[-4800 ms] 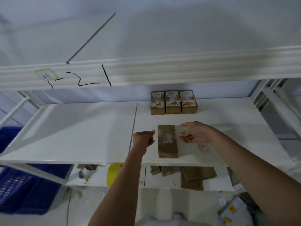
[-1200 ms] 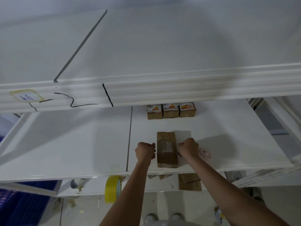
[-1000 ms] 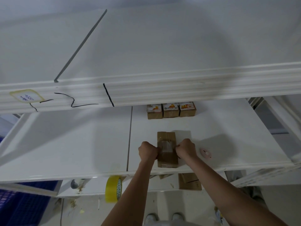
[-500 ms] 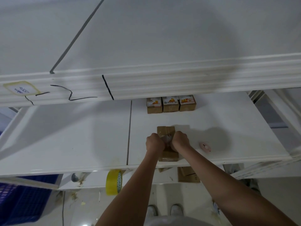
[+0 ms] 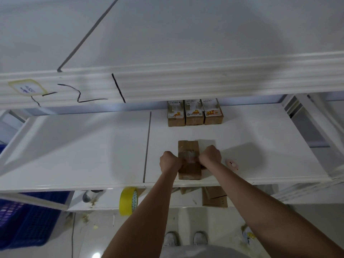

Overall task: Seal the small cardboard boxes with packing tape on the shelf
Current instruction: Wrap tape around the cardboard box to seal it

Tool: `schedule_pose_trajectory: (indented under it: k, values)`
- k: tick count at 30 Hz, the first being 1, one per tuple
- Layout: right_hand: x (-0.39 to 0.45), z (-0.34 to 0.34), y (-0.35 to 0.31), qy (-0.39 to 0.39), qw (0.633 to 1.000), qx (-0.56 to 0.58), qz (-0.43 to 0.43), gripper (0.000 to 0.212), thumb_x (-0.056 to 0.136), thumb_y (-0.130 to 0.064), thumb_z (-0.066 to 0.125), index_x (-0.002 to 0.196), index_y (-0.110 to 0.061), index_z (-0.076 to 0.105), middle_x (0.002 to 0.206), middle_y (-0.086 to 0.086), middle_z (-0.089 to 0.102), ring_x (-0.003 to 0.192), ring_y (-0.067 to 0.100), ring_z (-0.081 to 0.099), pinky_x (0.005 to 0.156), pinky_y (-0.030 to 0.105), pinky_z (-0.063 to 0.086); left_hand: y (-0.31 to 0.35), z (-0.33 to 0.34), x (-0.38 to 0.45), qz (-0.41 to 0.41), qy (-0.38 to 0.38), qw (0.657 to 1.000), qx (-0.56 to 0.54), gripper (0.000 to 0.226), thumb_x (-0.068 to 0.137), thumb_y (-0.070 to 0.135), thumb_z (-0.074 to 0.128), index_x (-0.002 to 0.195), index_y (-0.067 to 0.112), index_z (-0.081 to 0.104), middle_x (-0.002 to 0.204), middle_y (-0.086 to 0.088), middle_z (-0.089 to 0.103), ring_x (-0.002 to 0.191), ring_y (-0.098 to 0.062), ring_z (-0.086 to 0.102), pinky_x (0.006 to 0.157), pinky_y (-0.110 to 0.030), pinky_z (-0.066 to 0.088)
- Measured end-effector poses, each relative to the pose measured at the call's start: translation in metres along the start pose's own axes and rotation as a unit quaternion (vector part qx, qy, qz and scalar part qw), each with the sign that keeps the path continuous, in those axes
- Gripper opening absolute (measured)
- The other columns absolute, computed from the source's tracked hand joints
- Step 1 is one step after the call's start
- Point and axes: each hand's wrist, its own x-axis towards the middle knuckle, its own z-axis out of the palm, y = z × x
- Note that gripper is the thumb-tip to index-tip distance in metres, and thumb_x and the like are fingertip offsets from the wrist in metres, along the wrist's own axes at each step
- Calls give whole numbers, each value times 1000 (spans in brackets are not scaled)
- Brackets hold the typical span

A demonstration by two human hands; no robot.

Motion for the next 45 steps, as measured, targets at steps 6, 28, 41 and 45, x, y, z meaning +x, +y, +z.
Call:
schedule_pose_trajectory:
  k: [6,28,41,45]
  values:
    - [-1,14,19,12,997,56,-49,23,94,-28,67,94,-6,65,92,8,68,73,16,58,51,20,36,-1,2,-15,-27,-10,999,-43,29,96,38,61,93,9,58,95,-11,68,79,-24,71,72,-37,63]
    - [-12,34,23,89,995,33,-26,12,94,-15,63,97,-5,69,97,11,72,87,26,68,64,29,46,-6,17,-28,-18,24,998,-54,16,91,22,65,87,7,63,91,-10,68,77,-23,63,67,-30,54]
    - [-70,76,-10,222,968,36,-112,64,101,-16,49,157,-5,18,159,25,23,146,40,26,119,50,27,-49,-62,-50,115,124,985,-30,33,102,20,44,97,4,72,92,-15,71,88,-33,66,67,-29,41]
    - [-124,111,-26,140,958,154,-197,38,96,-4,53,133,-8,51,132,12,55,121,26,55,97,28,46,-128,-106,-27,25,258,960,-103,30,93,30,50,94,6,66,95,-17,69,92,-38,63,79,-41,52]
